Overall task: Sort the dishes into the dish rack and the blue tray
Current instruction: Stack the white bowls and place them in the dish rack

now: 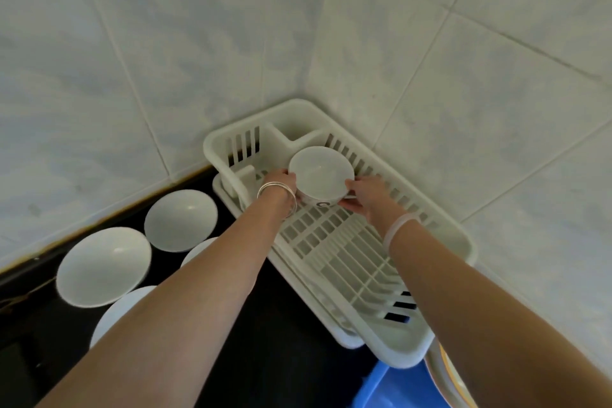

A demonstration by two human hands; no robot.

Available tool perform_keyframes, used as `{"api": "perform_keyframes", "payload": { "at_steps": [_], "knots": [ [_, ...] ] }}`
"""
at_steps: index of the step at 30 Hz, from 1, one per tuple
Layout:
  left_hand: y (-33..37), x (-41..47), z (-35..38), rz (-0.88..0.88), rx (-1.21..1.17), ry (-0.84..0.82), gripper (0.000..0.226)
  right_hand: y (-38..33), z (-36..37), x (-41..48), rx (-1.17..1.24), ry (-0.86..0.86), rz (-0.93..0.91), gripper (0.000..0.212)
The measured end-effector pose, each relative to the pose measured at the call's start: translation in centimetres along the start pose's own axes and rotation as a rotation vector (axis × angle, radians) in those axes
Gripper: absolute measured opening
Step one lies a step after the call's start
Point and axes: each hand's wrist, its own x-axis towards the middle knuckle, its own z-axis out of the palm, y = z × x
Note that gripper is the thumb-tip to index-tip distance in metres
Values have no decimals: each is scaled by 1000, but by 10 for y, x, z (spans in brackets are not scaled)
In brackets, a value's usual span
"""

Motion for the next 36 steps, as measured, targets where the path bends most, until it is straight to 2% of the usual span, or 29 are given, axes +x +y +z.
{"api": "perform_keyframes", "payload": {
  "at_steps": [6,12,15,19,23,27,30,33,36],
  "knots": [
    [-7,11,2,17,30,20,32,5,4,9,1,25,37,36],
    [-7,12,1,0,45,16,30,5,5,2,34,-28,43,32],
    [-4,8,-2,-5,44,-5,33,3,5,-7,-27,-14,59,35],
    [8,-5,-9,46,124,-70,40,-1,2,-20,-272,75,-74,27],
    [15,-37,-26,135,226,8,33,-4,-2,-47,-434,65,-272,42],
    [16,-83,-46,264,167,-16,30,-6,10,-92,-435,-11,-374,45],
    [11,-120,-68,337,147,-30,33,2,25,-134,-400,-103,-435,36],
    [-7,-153,-101,403,207,74,33,25,40,-172,-391,-139,-460,23],
    [-36,-183,-135,430,291,195,31,59,59,-190,-484,-199,-418,22]
  ]
}}
